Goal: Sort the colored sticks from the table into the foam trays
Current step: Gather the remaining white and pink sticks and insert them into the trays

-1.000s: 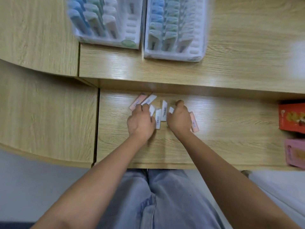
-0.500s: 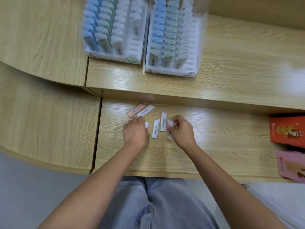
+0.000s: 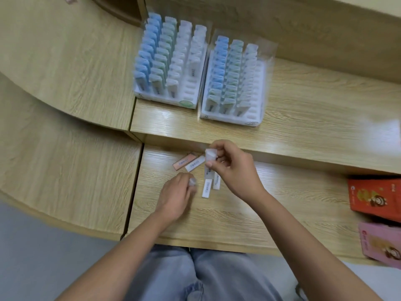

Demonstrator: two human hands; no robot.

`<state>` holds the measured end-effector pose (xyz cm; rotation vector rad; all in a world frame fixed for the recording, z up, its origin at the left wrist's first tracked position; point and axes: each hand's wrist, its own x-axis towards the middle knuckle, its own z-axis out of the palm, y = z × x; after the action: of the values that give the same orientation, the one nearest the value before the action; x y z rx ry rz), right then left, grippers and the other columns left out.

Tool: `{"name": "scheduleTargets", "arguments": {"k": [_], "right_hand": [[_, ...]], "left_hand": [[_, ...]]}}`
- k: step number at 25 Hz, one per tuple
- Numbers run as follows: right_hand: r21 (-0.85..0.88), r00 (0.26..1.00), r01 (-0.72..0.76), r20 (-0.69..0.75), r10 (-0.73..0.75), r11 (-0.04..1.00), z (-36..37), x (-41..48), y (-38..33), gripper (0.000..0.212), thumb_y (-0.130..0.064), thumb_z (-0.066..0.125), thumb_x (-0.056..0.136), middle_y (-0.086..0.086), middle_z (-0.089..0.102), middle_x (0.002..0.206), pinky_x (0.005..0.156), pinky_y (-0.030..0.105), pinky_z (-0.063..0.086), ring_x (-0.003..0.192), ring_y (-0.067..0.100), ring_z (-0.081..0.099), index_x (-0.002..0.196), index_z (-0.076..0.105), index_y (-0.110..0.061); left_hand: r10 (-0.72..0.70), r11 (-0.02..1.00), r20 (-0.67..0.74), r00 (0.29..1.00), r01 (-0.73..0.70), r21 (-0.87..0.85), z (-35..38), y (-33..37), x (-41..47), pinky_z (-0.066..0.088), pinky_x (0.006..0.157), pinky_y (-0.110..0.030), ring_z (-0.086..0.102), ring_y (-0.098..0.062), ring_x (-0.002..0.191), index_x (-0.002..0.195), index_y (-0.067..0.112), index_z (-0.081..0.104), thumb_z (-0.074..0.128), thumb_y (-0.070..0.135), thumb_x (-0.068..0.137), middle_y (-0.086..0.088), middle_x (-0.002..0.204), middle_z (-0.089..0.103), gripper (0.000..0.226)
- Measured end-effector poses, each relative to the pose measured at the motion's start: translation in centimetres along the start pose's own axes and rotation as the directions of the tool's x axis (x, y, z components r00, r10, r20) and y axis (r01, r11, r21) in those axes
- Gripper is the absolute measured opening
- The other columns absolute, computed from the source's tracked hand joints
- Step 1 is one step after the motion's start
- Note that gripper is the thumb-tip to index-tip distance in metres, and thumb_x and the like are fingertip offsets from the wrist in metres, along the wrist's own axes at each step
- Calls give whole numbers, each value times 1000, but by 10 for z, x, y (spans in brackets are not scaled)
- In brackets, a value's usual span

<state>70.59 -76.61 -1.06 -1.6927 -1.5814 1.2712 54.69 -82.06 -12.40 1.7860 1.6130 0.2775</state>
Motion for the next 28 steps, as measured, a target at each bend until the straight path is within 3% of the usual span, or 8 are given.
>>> {"name": "scheduleTargets", "arguments": {"k": [4,7,10,12,15,20,24,28], "right_hand": [[-12,975,185,-119,-186,983,-20,22,-41,34,-10,76,77,-6,62,79,70,12,48,74,4,60,101,58,-25],[-34,926,307,-221,-307,951,-34,48,-67,27,-8,73,79,-8,63,77,70,13,48,77,4,63,101,60,-14],[-46,880,373,-300,-368,927,-45,80,-89,23,-7,70,82,-13,59,79,68,18,51,75,9,64,97,56,-16],[-99,857,393,-320,-404,914,-48,102,-98,20,-6,68,82,-6,57,85,67,15,49,72,14,62,94,55,-14],[-193,830,446,-277,-484,874,-42,130,-101,16,-4,67,82,0,57,85,68,14,48,68,13,59,94,57,-4],[-325,787,474,-260,-560,818,-24,148,-76,11,-9,65,81,1,67,79,65,39,54,71,17,65,91,62,-5],[-389,776,479,-231,-587,787,-22,155,-65,10,-14,67,80,2,69,76,59,41,54,69,20,65,86,64,-7],[-380,800,480,-178,-572,790,-25,156,-61,9,-15,67,80,2,66,73,58,42,52,66,21,62,83,63,-7]], "left_hand": [[159,969,-222,962,-196,-153,-54,17,8,52,70,-34,62,-11,86,110,21,58,65,26,86,2,101,66,25],[241,899,-465,852,-376,-223,-108,37,31,53,72,-27,59,-2,82,100,18,64,69,13,83,4,92,64,18],[294,887,-612,734,-448,-111,-159,54,58,46,81,-13,59,-5,85,95,3,70,70,6,82,0,92,64,14],[301,890,-661,687,-452,-65,-182,62,78,43,80,-10,59,-2,85,93,3,71,70,9,82,3,91,66,13],[297,913,-665,685,-407,-12,-199,69,109,48,71,-19,63,-5,79,95,11,73,70,21,82,5,87,71,17],[429,890,-529,732,-442,111,-190,66,137,52,67,-39,66,-17,77,94,15,73,70,26,81,0,83,72,17],[413,896,-516,750,-436,84,-188,60,143,52,67,-36,64,-16,75,93,14,73,73,22,78,0,81,71,17],[474,876,-475,741,-452,169,-192,60,147,51,68,-34,66,-19,75,93,14,74,72,20,78,-1,81,72,16]]}}
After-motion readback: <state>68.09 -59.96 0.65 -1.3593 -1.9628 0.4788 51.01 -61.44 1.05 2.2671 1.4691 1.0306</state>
